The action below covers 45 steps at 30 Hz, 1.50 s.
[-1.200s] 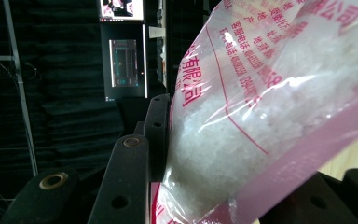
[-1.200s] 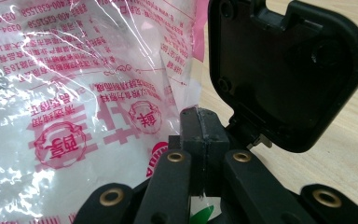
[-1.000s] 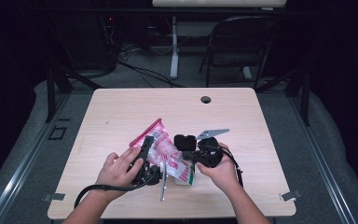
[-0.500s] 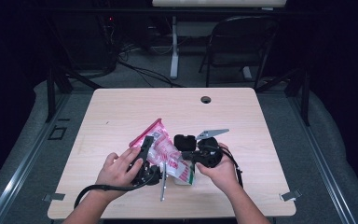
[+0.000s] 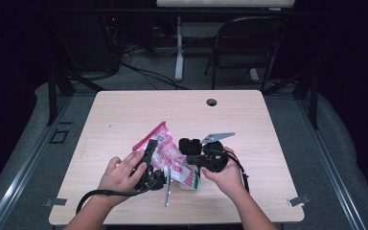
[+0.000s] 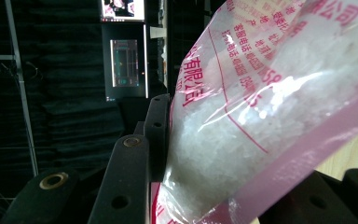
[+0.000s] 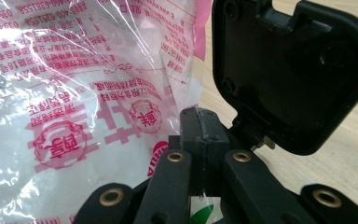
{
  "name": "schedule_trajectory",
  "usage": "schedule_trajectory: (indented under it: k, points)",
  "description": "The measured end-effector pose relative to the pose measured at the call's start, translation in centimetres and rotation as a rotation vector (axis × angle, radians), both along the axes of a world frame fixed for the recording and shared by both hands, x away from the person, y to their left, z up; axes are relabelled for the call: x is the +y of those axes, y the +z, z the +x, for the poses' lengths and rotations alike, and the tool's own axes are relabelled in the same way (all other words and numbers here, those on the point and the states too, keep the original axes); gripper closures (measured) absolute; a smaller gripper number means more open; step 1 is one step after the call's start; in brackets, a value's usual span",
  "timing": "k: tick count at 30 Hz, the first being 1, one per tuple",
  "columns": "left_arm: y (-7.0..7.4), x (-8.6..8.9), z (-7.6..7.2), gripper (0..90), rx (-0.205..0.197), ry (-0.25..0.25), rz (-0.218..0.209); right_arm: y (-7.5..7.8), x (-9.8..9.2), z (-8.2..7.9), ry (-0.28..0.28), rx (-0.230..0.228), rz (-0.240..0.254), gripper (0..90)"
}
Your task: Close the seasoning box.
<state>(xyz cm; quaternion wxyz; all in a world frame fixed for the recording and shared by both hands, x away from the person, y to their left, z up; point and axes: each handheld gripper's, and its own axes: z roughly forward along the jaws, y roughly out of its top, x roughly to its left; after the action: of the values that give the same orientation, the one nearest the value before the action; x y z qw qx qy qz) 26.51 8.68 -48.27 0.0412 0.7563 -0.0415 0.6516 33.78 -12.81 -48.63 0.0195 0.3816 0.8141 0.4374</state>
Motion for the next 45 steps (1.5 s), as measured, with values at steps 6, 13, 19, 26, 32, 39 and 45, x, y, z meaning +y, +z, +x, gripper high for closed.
schedule_trajectory:
  k: [6, 13, 19, 26, 32, 39, 45]
  points:
    - [0.06, -0.01, -0.05, 67.7, -0.007, -0.002, 0.002, 0.03, 0.03, -0.04, 0.002, -0.001, 0.000, 90.0]
    - [0.07, -0.02, -0.04, 67.7, -0.008, -0.003, 0.003, 0.03, 0.01, -0.01, 0.005, -0.001, -0.004, 90.0]
    - [0.09, -0.05, -0.04, 67.7, -0.014, -0.006, 0.004, 0.04, -0.01, -0.01, 0.006, -0.001, -0.005, 90.0]
    - [0.04, -0.02, -0.06, 67.8, -0.015, -0.007, 0.003, 0.01, 0.03, -0.04, 0.002, -0.001, -0.001, 90.0]
    - [0.03, -0.01, -0.07, 67.8, -0.013, -0.005, 0.003, 0.00, 0.04, -0.04, 0.002, -0.001, 0.000, 90.0]
    - [0.04, 0.04, -0.10, 67.8, -0.009, -0.004, 0.000, 0.01, 0.05, -0.07, 0.000, -0.003, 0.000, 90.0]
    - [0.05, 0.16, -0.10, 67.9, -0.003, -0.002, -0.010, 0.10, 0.01, -0.15, 0.000, -0.004, 0.002, 90.0]
